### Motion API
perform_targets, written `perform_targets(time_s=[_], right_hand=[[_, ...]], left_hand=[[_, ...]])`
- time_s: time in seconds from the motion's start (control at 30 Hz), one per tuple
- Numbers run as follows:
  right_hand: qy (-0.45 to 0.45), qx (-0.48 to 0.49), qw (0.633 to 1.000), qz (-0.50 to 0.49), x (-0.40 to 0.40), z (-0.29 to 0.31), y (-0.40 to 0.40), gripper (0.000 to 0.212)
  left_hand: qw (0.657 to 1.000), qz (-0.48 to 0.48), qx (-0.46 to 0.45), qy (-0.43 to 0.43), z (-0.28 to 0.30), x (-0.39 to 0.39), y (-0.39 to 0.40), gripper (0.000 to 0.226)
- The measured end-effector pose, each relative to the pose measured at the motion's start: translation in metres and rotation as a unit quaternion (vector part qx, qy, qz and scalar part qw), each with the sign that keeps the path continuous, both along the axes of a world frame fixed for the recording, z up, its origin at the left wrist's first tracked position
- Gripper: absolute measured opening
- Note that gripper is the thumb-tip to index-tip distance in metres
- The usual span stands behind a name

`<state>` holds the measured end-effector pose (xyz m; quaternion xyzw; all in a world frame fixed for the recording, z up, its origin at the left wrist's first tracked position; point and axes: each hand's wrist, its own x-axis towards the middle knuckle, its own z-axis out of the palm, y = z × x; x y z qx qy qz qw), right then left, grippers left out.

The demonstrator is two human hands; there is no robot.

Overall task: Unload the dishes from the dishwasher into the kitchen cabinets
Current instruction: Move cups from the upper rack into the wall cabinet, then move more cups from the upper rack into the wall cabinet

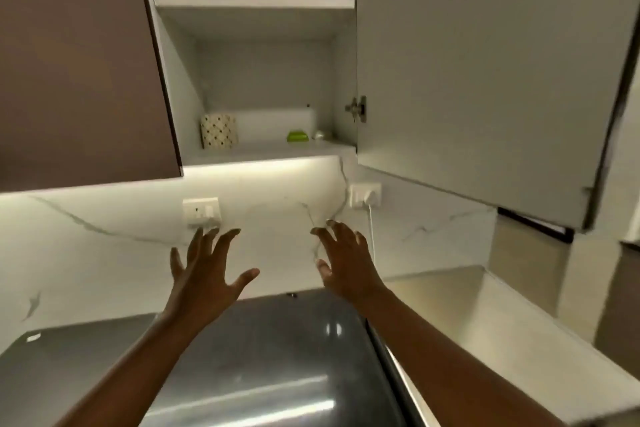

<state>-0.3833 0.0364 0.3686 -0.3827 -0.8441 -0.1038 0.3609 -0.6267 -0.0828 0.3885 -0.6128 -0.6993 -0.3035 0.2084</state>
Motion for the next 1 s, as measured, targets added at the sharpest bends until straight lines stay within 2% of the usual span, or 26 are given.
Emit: perform_targets(time_s=[0.2,0.27,0.37,0.47,0.57,0.8,1.0], right_hand=[[0.009,-0.135,0.99,-0.047,0.037,-0.081,-0.113,0.058],[-0.002,-0.191,0.98,-0.057,0.063,-0.118,-0.154,0.056],[-0.001,-0.233,0.968,-0.092,0.111,-0.166,-0.207,0.047],[-0.008,-0.291,0.942,-0.165,0.168,-0.21,-0.257,0.044],[-0.01,-0.348,0.907,-0.235,0.23,-0.243,-0.3,0.047],[0.072,-0.378,0.867,-0.316,0.335,-0.26,-0.347,0.05],[0.076,-0.409,0.83,-0.372,0.458,-0.269,-0.406,0.05]], left_hand=[[0.993,-0.044,-0.112,-0.017,-0.082,0.036,-0.085,0.079],[0.98,-0.075,-0.179,-0.043,-0.12,0.058,-0.118,0.078],[0.959,-0.139,-0.222,-0.109,-0.155,0.086,-0.151,0.07],[0.939,-0.188,-0.239,-0.162,-0.184,0.115,-0.171,0.06],[0.924,-0.205,-0.267,-0.181,-0.207,0.155,-0.19,0.06],[0.904,-0.244,-0.324,-0.139,-0.227,0.254,-0.195,0.06],[0.863,-0.303,-0.389,-0.112,-0.238,0.407,-0.216,0.061]])
